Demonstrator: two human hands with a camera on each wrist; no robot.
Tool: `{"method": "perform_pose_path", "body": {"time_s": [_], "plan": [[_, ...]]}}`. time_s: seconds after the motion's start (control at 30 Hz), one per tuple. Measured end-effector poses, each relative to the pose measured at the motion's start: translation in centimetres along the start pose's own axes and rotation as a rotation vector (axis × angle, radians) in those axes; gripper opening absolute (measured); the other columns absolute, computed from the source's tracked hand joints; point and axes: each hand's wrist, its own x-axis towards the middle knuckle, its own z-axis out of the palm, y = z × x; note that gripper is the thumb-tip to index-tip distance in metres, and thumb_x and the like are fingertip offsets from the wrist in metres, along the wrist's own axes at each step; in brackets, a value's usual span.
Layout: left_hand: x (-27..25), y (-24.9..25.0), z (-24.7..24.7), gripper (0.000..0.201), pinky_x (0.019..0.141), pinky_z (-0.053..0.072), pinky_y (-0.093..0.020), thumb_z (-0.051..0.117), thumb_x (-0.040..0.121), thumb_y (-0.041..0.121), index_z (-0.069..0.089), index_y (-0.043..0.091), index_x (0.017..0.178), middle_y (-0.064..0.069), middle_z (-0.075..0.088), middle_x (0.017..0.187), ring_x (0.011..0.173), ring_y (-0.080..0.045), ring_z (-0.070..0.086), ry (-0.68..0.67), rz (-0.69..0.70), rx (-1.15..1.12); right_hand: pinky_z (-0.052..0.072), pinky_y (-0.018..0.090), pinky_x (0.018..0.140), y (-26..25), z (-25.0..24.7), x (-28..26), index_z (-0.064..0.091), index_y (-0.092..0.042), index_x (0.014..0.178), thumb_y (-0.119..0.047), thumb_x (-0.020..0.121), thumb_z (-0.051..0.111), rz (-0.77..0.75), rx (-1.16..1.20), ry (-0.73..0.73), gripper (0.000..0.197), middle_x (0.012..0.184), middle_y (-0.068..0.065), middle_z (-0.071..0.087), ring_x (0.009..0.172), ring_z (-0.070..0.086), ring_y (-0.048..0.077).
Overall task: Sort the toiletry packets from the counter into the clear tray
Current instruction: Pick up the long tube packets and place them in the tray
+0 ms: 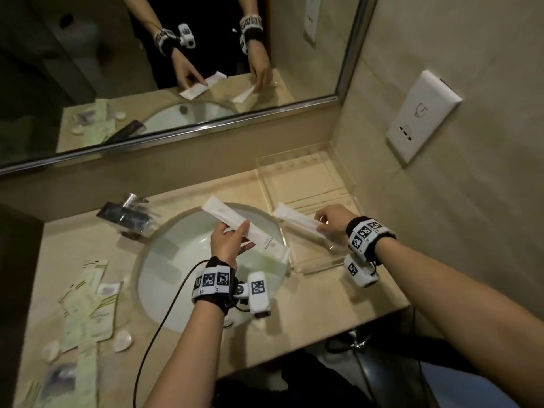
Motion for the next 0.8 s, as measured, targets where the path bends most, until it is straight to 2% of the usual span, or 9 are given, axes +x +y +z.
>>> {"method": "perform_pose_path", "body": {"time_s": [0.13,0.3,0.43,0.53,0.67,0.8], "plan": [[0.0,-1.2,1.0,0.03,0.07,0.061,-0.034,0.066,0.087,0.01,0.056,0.004,0.115,-0.016,0.068,0.104,0.092,-0.03,0.07,0.07,-0.034,0.015,0.054,0.034,0.086,1.8,1.2,1.2,0.067,-0.017,0.114,-0.014,0.088,0.06,-0.039,-0.277,-0.095,0.027,0.117,0.006,0.067,0.1,0.066,0.026],[-0.3,-1.8,1.3,0.026,0.064,0.061,-0.03,0.066,0.087,0.01,0.056,0.002,0.111,-0.012,0.068,0.094,0.085,-0.027,0.07,0.108,-0.043,0.015,0.051,0.033,0.089,2.4,2.5,1.9,0.065,-0.022,0.123,-0.01,0.087,0.059,-0.064,-0.466,-0.203,0.039,0.126,0.006,0.062,0.109,0.064,0.026],[-0.3,-2.0,1.5,0.025,0.058,0.06,-0.027,0.066,0.087,0.009,0.056,0.002,0.109,-0.011,0.066,0.087,0.078,-0.024,0.068,0.104,-0.041,0.009,0.046,0.032,0.09,3.0,3.2,2.0,0.062,-0.023,0.118,-0.017,0.086,0.062,-0.086,-0.429,-0.179,0.033,0.122,0.002,0.063,0.11,0.061,0.022],[-0.1,-2.1,1.6,0.029,0.06,0.061,-0.029,0.067,0.087,0.009,0.056,0.0,0.112,-0.01,0.066,0.086,0.078,-0.025,0.068,0.094,-0.039,0.018,0.045,0.035,0.093,3.6,3.6,1.8,0.062,-0.025,0.112,-0.025,0.087,0.064,-0.135,-0.356,-0.104,0.026,0.118,-0.003,0.064,0.11,0.058,0.019],[0.0,-2.1,1.8,0.031,0.065,0.061,-0.032,0.066,0.087,0.009,0.056,-0.001,0.115,-0.008,0.066,0.084,0.08,-0.025,0.068,0.076,-0.036,0.026,0.041,0.034,0.095,4.6,4.2,1.5,0.065,-0.026,0.111,-0.022,0.091,0.061,-0.114,-0.383,-0.05,0.021,0.117,-0.002,0.066,0.111,0.058,0.019],[0.0,-2.3,1.7,0.03,0.065,0.061,-0.032,0.066,0.087,0.009,0.057,-0.001,0.114,-0.006,0.065,0.081,0.08,-0.025,0.068,0.065,-0.026,0.03,0.045,0.034,0.089,5.1,4.7,0.8,0.06,-0.024,0.112,-0.021,0.084,0.066,-0.107,-0.258,0.014,0.028,0.115,0.001,0.058,0.104,0.057,0.022]]}}
